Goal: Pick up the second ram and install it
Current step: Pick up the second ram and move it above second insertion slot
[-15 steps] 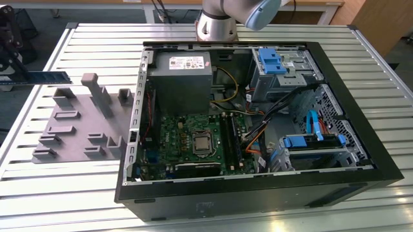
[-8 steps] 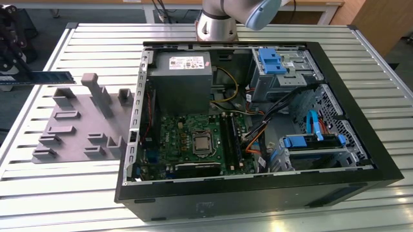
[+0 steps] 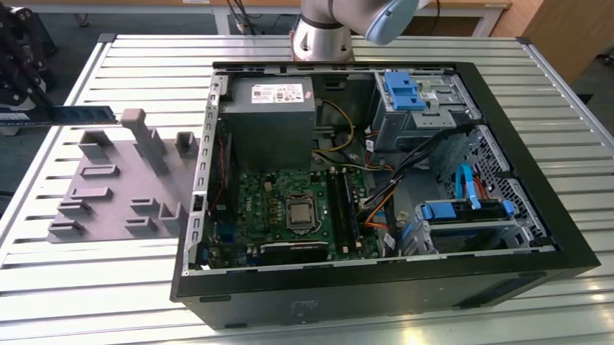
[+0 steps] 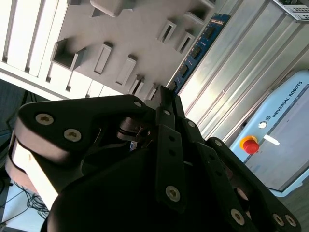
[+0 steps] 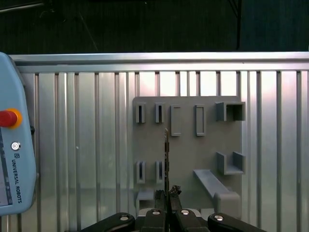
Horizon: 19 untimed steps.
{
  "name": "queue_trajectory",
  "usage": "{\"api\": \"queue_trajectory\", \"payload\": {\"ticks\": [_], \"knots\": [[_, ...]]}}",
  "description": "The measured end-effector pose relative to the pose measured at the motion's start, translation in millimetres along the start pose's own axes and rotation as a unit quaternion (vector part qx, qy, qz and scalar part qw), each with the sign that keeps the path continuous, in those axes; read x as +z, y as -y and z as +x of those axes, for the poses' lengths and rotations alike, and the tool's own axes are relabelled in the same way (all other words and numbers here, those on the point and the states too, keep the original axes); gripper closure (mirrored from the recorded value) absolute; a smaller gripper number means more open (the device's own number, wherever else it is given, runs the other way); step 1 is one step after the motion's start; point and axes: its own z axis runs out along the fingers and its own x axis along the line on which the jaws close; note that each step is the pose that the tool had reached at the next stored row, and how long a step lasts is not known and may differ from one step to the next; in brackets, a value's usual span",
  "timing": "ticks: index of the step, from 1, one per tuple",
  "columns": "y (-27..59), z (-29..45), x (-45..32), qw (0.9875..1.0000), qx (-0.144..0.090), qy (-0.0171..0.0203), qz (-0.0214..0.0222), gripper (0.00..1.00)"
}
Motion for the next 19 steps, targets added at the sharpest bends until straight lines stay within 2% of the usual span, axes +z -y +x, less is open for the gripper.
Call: {"api": "queue_trajectory", "payload": {"ticks": [19], "knots": [[18.1,-0.4,0.4,1.0,0.0,0.0,0.0,0.86]]}}
